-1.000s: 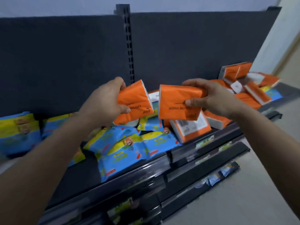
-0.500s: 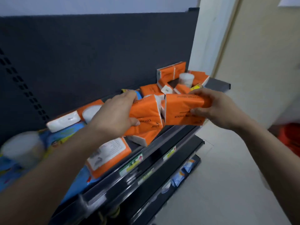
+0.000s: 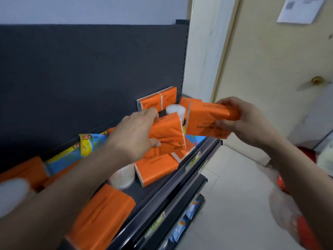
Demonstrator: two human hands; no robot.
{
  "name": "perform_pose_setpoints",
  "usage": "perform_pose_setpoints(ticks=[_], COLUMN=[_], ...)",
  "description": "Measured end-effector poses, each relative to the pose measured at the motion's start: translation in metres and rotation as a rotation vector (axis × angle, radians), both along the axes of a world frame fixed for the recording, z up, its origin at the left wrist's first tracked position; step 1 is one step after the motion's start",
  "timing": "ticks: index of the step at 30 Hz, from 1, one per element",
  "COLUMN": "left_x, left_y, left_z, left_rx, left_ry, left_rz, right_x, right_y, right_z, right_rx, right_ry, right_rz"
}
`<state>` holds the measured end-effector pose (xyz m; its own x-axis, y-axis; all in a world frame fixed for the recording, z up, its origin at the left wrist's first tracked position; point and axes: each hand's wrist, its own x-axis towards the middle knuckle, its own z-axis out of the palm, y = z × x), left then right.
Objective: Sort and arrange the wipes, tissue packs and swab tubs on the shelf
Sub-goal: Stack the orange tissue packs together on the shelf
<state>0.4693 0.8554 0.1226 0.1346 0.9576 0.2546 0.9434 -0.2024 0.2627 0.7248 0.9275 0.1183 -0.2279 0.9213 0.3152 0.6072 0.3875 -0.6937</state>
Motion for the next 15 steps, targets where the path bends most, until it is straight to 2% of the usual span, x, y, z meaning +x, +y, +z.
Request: perform_pose_setpoints(ticks=[5,15], left_x=[0.013,0.050], left_y=[0.046,0.095], left_z=[-0.005,0.002], left_rx=[0.022,0.065], left_ry=[-0.049,-0.087], left_rz=[0.108,0.533], right_x=[0.011,0.009], right_y=[0.072,0.210], right_z=[-0.006,-0.010], right_rx=[0.001,-0.045], right_ry=[0.036,0.029], right_rz=[0.060,0.437])
